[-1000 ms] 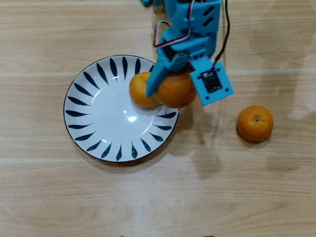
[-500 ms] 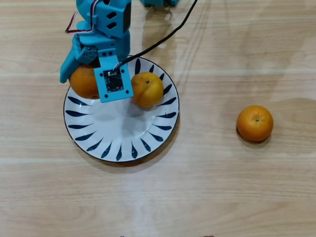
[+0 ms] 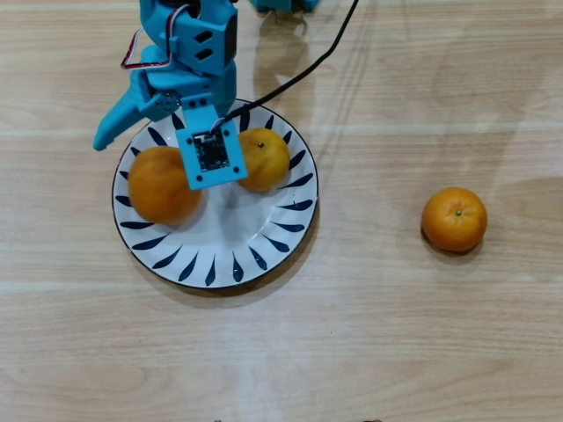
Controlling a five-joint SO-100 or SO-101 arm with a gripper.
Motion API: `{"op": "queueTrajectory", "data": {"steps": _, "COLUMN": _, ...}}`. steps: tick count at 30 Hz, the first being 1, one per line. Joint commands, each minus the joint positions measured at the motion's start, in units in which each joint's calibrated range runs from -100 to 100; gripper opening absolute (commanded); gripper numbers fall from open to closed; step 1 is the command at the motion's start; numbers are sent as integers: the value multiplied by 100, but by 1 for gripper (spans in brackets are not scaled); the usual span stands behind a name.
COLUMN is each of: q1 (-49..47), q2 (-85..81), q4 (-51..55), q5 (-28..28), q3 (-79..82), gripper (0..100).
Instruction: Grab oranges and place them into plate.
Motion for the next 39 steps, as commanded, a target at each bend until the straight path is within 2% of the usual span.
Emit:
{"op": "queueTrajectory", "data": {"steps": 1, "q1": -299, "q2": -149, "q4": 22, "q5": -23, "q3": -221, "gripper": 49}}
{"op": "queueTrajectory", "data": {"steps": 4, "q1": -695, "q2": -217, "q4": 306, "q5": -132, "q3": -682, "gripper": 49}}
{"op": "queueTrajectory", "data": {"steps": 10, "q1": -1864, "q2": -251, "q4": 1174, "q5": -911, "q3": -1678, "gripper": 49}}
{"op": "queueTrajectory", "data": {"steps": 11, "q1": -2356, "q2": -208, "q4": 1165, "q5": -1188, "q3": -1896, "gripper": 49}}
{"op": "queueTrajectory", "data": {"steps": 15, "q1": -3211, "q2": -183, "q4": 1062, "q5": -1716, "q3": -1941, "gripper": 49}}
{"op": "queueTrajectory", "data": {"steps": 18, "q1": -3662, "q2": -166, "q4": 641, "q5": -1884, "q3": -1914, "gripper": 48}}
{"op": "queueTrajectory", "data": {"steps": 19, "q1": -3767, "q2": -132, "q4": 478, "q5": -1894, "q3": -1914, "gripper": 46}}
{"op": "queueTrajectory", "data": {"steps": 23, "q1": -4138, "q2": 231, "q4": -193, "q5": -1925, "q3": -1923, "gripper": 26}}
{"op": "queueTrajectory", "data": {"steps": 26, "q1": -4372, "q2": 409, "q4": -528, "q5": -1931, "q3": -1923, "gripper": 20}}
{"op": "queueTrajectory", "data": {"steps": 34, "q1": -4953, "q2": 1110, "q4": -1422, "q5": -2349, "q3": -1461, "gripper": 21}}
{"op": "queueTrajectory", "data": {"steps": 36, "q1": -5025, "q2": 1330, "q4": -1895, "q5": -2364, "q3": -1262, "gripper": 26}}
{"op": "queueTrajectory", "data": {"steps": 39, "q1": -5074, "q2": 1710, "q4": -2582, "q5": -2380, "q3": -1072, "gripper": 40}}
